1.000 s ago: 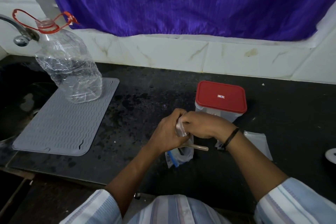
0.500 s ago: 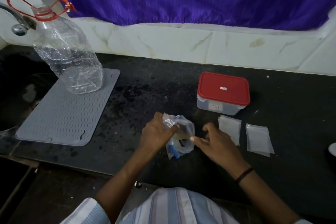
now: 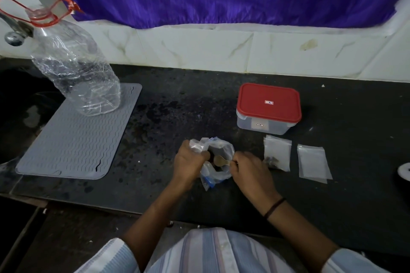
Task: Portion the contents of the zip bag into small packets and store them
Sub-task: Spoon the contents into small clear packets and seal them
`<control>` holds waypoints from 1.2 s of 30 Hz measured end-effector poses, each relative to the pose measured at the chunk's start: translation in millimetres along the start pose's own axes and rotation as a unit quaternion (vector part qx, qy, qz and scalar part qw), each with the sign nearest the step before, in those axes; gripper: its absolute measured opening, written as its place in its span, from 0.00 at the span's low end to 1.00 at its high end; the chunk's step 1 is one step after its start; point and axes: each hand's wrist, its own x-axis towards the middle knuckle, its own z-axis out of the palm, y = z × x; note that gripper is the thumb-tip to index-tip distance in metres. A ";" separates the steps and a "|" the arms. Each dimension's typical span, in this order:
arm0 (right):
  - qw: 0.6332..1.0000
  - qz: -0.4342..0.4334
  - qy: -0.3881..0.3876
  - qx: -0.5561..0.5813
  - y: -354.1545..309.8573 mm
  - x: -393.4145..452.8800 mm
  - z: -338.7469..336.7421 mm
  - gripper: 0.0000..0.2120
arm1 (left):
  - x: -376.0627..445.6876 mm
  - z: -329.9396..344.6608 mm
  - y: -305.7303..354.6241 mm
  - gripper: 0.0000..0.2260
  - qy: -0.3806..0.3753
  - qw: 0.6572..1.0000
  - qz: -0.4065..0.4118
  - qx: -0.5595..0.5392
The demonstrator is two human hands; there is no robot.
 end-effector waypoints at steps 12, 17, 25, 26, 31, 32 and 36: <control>0.977 0.052 -0.038 0.201 6.9 -0.2 19.6 0.05 | 14.1 -3.8 -11.8 0.13 -0.103 0.978 -0.039 -0.178; 0.982 0.050 -0.050 0.173 9.2 1.1 24.5 0.04 | 16.9 -5.2 -10.8 0.21 -0.151 0.973 -0.036 -0.169; 0.948 0.096 -0.024 0.303 9.6 1.3 30.3 0.07 | 19.3 -9.2 -11.8 0.15 -0.111 0.985 -0.025 -0.132; 0.940 0.105 -0.021 0.323 10.3 -0.3 30.4 0.08 | 18.6 -8.8 -11.0 0.15 -0.093 0.988 -0.022 -0.117; 0.891 0.158 -0.014 0.425 14.5 -4.3 28.2 0.09 | 20.2 -9.6 -13.0 0.15 -0.033 0.999 0.005 -0.028; 0.886 0.160 -0.018 0.435 14.6 -4.8 28.1 0.09 | 20.2 -10.1 -13.0 0.15 -0.032 0.999 0.004 -0.016; 0.896 0.144 -0.009 0.419 15.9 -9.2 24.3 0.09 | 18.1 -11.2 -12.5 0.17 -0.045 0.999 0.015 -0.003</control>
